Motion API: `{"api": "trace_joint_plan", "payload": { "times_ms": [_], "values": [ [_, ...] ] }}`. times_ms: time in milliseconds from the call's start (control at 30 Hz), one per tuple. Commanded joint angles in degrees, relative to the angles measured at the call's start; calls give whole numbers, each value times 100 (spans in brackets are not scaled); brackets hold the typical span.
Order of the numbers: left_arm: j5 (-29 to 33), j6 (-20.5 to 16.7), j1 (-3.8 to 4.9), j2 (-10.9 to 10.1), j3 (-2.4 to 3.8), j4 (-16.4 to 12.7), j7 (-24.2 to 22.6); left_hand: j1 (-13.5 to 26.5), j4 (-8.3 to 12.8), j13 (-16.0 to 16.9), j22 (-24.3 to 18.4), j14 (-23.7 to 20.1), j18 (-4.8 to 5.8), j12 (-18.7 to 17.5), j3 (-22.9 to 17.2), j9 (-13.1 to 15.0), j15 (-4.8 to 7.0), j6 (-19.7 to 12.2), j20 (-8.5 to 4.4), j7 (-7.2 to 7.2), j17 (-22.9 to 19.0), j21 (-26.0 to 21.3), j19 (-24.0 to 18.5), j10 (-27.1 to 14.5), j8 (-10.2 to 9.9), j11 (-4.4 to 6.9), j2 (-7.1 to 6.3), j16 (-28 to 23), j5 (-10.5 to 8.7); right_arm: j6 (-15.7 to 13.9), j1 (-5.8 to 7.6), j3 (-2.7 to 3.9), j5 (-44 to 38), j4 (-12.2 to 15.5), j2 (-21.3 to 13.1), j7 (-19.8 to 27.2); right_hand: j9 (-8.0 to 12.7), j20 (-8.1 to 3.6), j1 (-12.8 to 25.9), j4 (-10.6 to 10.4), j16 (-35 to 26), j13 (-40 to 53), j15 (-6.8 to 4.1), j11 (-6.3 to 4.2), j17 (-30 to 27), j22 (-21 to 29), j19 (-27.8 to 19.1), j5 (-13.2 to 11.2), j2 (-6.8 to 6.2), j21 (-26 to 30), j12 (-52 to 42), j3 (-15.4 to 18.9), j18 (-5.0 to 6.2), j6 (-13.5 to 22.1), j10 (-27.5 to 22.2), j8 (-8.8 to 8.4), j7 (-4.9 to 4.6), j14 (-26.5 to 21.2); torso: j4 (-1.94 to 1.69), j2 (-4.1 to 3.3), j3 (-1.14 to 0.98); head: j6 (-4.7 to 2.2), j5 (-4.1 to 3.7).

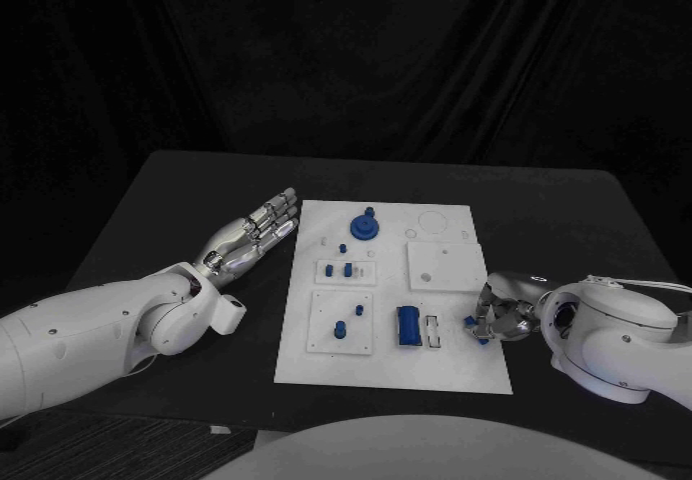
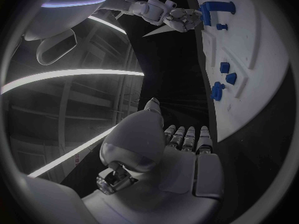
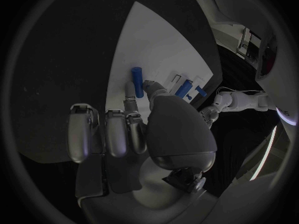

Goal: Assemble the parts on the task board

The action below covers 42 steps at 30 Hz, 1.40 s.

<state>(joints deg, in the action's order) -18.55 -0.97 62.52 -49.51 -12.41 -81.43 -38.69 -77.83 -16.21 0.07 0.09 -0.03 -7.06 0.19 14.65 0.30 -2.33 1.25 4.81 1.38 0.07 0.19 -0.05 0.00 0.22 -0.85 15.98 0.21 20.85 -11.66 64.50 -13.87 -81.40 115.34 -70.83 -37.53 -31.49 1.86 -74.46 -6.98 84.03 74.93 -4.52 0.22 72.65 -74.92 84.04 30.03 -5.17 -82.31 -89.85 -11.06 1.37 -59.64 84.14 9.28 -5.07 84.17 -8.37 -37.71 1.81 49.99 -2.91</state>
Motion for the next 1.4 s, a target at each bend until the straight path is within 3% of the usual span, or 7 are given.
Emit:
{"api": "trace_joint_plan", "payload": {
  "times_ms": [33, 300, 700, 867, 967, 1400],
  "values": [
    [-5, 103, -7, 14, 5, -3, -227, -63, -7, -7, -9, 3, 66, -19, -39, 0, -64, -4, 56, -181, -8, -19, 5, 0, 7, 42, 11, -21, 23, -264, -51, -36, 70, 16, -11, -56, 1186, 29, 141, 1098, 11, 1507, 36, 10, 10, -1251, 288, 55, 40, -17, -15, -1160, 59, -86, 586, 3, 21, 300, -6, 4, 1, 1, 8],
    [-5, 138, -7, 24, 5, 1, -191, -80, -3, -7, -9, 3, 55, -19, -59, 0, -126, -3, 129, -310, -8, -19, 5, 0, 7, 40, 15, -21, 42, -543, -42, -33, 905, 78, -56, -63, 1163, 25, 306, 1067, 11, 1507, 34, -11, -4, -1256, 296, 197, 36, -35, -15, -1237, 55, -102, 586, -16, 40, 299, -12, 5, 7, 1, 13],
    [-5, 163, -7, 27, 5, -12, -141, -85, -2, -7, -9, 3, 54, -19, -64, 2, -173, 6, 175, -328, -8, -19, 5, 0, 10, 27, 12, -21, 51, -793, 81, -31, 2662, 84, -22, 10, 1149, 27, 424, 1021, 8, 1507, 40, -20, -20, -1256, 296, 201, 43, -35, -15, -1239, 55, -91, 586, -32, 47, 298, -17, -8, 6, 1, 18],
    [-5, 182, -7, 26, 5, -17, -117, -88, 0, -7, -9, 3, 54, -19, -66, 3, -187, 9, 192, -340, -8, -19, 5, 0, 10, 23, 11, -21, 55, -931, 95, -31, 3308, 74, 29, 29, 1143, 28, 467, 1001, 3, 1507, 41, -22, -39, -1256, 297, 193, 54, -35, -15, -1236, 55, -81, 586, -37, 49, 294, -3, -12, 4, 1, 32],
    [-5, 190, -7, 31, 5, -19, -104, -88, 0, -7, -9, 3, 54, -19, -66, 3, -187, 9, 192, -340, -8, -19, 5, 0, 10, 23, 11, -21, 55, -1006, 98, -31, 3578, 61, 63, 43, 1140, 29, 478, 993, -4, 1507, 41, -23, -58, -1255, 296, 196, 65, -34, -15, -1239, 55, -78, 586, -38, 50, 291, -4, -6, 10, 1, 24],
    [-5, 275, -7, 75, 5, 0, -52, -138, 37, -7, -9, 3, 38, -19, -98, 2, -257, 4, 278, -356, -8, -19, 5, 0, 9, 16, 10, -21, 126, -1326, 101, -31, 3878, 20, 186, 201, 1129, 31, 548, 956, -14, 1507, 44, -21, -88, -1251, 291, 195, 90, -22, -15, -1227, 58, -35, 586, -53, 46, 286, -10, 3, 5, 1, 19]
  ]
}}
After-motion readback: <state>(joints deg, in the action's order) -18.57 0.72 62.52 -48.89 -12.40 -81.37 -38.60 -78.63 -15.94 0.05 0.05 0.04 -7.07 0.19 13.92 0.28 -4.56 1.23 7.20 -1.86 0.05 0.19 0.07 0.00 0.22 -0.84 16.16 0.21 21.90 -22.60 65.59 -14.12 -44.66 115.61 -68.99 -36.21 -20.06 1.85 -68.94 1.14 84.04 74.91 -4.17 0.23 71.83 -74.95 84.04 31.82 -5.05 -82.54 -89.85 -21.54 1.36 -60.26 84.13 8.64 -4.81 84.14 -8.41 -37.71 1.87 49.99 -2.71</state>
